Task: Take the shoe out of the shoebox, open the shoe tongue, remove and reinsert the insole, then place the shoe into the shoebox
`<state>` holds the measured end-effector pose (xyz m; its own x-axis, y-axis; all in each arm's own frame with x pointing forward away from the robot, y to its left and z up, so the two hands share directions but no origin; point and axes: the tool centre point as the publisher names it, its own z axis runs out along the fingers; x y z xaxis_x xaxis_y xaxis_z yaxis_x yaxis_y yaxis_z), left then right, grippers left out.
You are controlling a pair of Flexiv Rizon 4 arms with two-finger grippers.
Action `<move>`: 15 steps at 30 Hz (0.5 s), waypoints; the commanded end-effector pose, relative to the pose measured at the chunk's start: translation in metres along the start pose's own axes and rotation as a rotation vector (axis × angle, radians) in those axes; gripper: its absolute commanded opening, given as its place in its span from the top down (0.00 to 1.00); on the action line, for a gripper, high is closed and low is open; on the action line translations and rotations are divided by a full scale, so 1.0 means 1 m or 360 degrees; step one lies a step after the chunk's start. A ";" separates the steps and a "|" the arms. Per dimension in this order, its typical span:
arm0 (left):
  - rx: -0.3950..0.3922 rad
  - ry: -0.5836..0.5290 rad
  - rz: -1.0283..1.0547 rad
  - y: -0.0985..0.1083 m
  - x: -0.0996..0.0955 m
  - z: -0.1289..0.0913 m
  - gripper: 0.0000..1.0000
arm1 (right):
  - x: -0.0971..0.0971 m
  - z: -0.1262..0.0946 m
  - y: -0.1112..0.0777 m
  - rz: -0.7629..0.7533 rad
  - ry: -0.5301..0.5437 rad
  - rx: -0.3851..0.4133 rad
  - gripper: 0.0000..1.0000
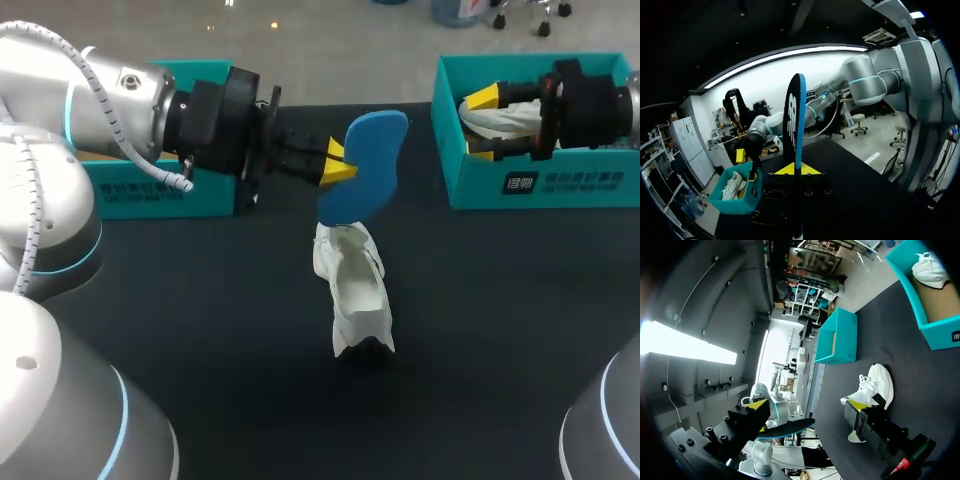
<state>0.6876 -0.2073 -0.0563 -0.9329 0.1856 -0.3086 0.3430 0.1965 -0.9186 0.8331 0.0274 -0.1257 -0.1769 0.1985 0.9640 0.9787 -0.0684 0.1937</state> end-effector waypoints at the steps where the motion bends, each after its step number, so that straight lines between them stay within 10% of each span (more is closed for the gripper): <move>1: 0.0061 0.0053 0.0851 0.012 -0.029 0.013 1.00 | 0.000 0.001 0.000 0.0001 -0.0002 -0.0002 0.00; 15: 0.0117 0.0007 0.0886 0.013 -0.035 0.015 1.00 | 0.000 0.001 0.000 0.0001 -0.0002 -0.0002 0.00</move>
<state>0.7236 -0.2255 -0.0573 -0.6425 0.2549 -0.7226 0.7506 0.0197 -0.6604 0.8329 0.0270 -0.1253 -0.1768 0.1981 0.9641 0.9787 -0.0689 0.1936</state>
